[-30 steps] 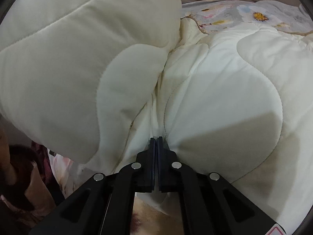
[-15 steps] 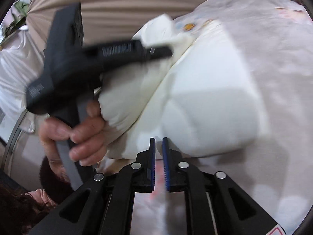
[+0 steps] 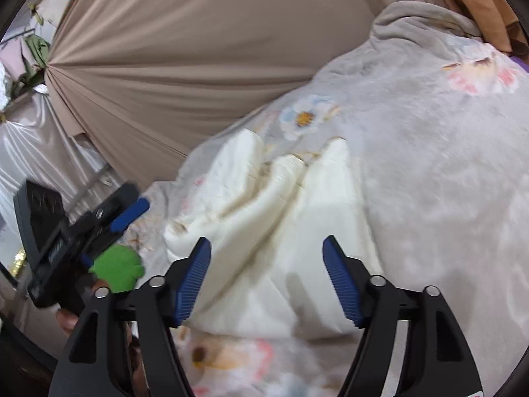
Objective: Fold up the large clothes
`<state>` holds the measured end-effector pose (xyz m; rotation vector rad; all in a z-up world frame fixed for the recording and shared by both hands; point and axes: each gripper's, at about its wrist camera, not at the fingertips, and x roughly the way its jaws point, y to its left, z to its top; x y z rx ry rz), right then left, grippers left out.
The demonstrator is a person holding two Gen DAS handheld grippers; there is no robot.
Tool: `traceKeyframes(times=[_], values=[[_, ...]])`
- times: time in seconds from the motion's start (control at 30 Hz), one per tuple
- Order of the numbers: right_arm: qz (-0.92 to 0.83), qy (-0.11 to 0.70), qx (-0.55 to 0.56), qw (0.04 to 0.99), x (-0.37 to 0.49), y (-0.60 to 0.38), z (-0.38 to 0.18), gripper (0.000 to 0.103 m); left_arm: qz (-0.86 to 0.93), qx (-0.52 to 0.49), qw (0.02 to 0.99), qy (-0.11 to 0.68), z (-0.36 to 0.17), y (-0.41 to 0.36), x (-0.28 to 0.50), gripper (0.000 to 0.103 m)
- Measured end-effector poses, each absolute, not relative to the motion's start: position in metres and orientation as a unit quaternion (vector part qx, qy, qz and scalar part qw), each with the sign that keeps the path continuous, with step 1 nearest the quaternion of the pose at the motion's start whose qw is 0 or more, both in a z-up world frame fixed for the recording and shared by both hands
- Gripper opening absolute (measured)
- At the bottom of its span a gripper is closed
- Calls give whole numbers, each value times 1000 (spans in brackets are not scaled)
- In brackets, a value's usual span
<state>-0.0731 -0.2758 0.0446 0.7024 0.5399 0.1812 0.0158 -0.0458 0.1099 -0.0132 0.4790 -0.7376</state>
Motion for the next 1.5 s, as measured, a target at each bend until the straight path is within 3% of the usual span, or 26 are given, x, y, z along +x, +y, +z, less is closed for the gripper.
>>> traceKeyframes(times=[0.13,0.43,0.47,0.53,0.6,0.7,0.87,1.07,1.23,1.33,1.5], values=[[106,277,355,887,-43,-266,61,80,-288,-17,930,226,114,-7,15,77],[99,383,313,864,25,-214,56,86,-241,-27,919,312,53,11,37,78],[97,388,306,864,28,-211,53,82,-243,-27,915,319,48,9,37,78],[98,396,289,866,37,-207,51,66,-250,-23,909,333,38,0,38,78],[94,392,273,874,38,-207,53,25,-251,-16,907,337,32,-9,37,78],[126,339,296,884,17,-225,66,10,-255,-21,910,325,39,-11,30,78],[100,262,316,907,-51,-262,64,9,-276,-28,917,286,64,-14,17,78],[34,314,385,867,-75,-308,-27,8,-294,-6,892,343,24,-48,37,81],[45,308,405,860,-74,-312,-56,8,-253,44,912,320,5,-66,32,84],[53,295,421,856,-80,-320,-48,16,-245,45,914,321,1,-65,34,85],[-18,227,314,922,-99,-309,35,20,-242,37,913,326,2,-63,37,85]])
